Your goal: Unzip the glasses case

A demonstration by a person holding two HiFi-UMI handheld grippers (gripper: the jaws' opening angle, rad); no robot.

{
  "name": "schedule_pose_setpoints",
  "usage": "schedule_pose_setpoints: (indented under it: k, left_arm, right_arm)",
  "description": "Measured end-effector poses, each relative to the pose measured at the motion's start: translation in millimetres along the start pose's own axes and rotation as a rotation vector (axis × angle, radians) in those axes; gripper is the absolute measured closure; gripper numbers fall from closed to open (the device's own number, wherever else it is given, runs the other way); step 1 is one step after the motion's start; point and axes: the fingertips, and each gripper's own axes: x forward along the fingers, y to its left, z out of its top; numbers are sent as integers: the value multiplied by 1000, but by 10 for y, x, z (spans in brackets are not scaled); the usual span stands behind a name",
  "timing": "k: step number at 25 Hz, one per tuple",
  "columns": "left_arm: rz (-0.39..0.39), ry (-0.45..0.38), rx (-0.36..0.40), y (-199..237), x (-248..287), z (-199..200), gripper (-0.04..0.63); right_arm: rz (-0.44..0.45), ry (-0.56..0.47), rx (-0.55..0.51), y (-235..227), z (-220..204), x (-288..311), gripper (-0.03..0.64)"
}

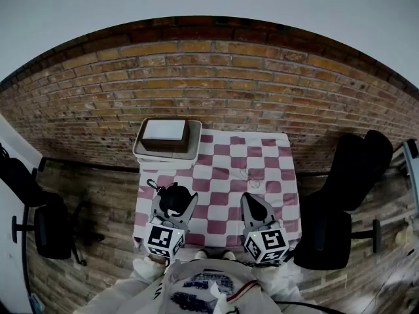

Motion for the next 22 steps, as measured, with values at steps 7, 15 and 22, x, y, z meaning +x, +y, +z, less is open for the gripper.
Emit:
schedule_pose_setpoints:
  k: [7,15,22]
  left_arm:
    - [-28,-13,32,9,-170,-12,342]
    - [-56,-26,5,48,-367,-46,342]
    - [-85,-37,-16,-3,-399,2,342]
  right_arm:
    - [-24,-1,-5,170,-53,-58,604]
    - [-58,-11,-10,337,-96,-193,604]
    - [-39,-9,15,453,-124,-244,603]
